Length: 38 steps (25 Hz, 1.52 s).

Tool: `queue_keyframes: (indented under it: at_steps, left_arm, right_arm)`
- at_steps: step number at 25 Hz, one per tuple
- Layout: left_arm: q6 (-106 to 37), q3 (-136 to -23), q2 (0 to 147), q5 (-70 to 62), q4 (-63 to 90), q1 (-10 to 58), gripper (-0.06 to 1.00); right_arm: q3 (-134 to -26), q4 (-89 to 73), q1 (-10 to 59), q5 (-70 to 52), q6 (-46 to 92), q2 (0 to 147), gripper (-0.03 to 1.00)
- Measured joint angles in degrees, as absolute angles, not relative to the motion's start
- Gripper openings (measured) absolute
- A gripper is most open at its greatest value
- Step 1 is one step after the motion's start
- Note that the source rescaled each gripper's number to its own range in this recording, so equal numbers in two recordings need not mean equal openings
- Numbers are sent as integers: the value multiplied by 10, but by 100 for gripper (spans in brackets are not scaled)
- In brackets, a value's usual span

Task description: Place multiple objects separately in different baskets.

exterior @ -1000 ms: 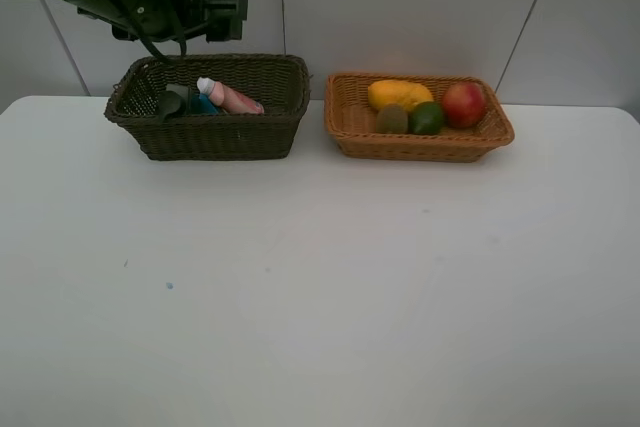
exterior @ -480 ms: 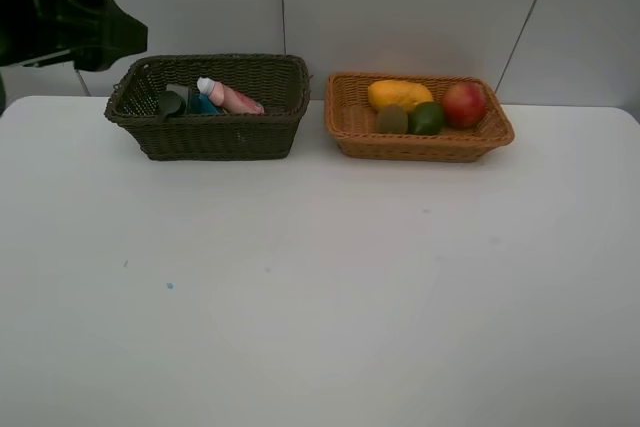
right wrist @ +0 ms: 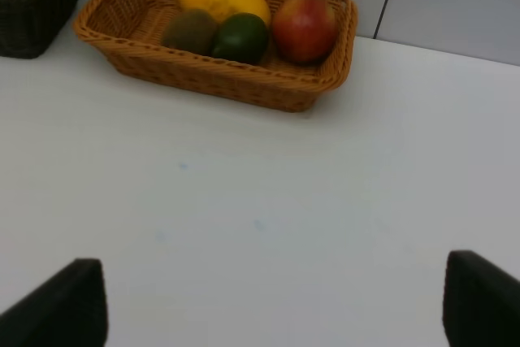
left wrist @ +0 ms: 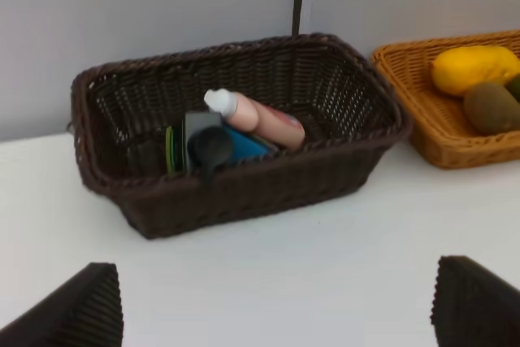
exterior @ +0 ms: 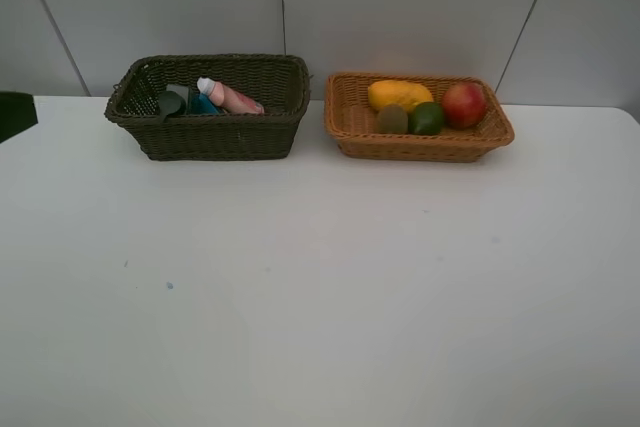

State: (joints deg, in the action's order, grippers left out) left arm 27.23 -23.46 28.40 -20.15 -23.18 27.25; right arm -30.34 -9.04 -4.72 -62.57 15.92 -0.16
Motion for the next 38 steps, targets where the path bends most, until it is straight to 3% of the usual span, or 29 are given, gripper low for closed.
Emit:
queue_keyframes:
  at_steps: [7,13,26,38]
  left_arm:
    - [133,-231,188,-333,-113,272,100]
    - [94,-230,178,-365,-67,270,100]
    - [-89,-230,54,-367,103,88,100]
    - [-114,-231,-2,-379,119,45,100]
  right_arm:
    - [-303,-90,-47,-626,159,-2,100]
    - [-303,-90,-47,-626,159,-2,100]
    - [-303,-90,-47,-626,159,-2,100]
    - [-303,-90,-47,-626,159,-2,100]
